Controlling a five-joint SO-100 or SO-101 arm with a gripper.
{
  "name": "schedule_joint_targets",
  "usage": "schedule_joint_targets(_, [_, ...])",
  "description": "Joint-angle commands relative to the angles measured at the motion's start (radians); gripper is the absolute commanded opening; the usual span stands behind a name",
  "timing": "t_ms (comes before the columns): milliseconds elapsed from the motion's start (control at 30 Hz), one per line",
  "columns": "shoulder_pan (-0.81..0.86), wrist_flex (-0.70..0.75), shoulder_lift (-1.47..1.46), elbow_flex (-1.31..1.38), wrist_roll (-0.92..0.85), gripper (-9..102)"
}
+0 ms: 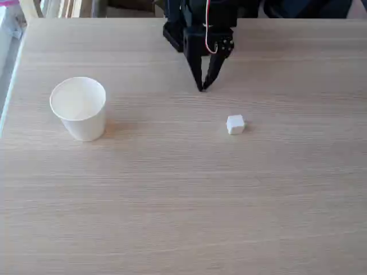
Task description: Grasp a block and put it in the bin.
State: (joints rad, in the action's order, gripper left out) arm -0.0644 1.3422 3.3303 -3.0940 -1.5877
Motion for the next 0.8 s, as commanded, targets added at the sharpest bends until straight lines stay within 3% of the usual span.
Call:
schedule_joint_targets(0, [-0.034, 0.000, 0.002, -0.012, 0.038, 0])
schedule_joint_targets(367, [-0.029, -0.003, -0.009, -0.009, 0.003, 0])
schedule_joint_targets(767, [-0.064, -0.112, -0.382, 0.250, 0.025, 1])
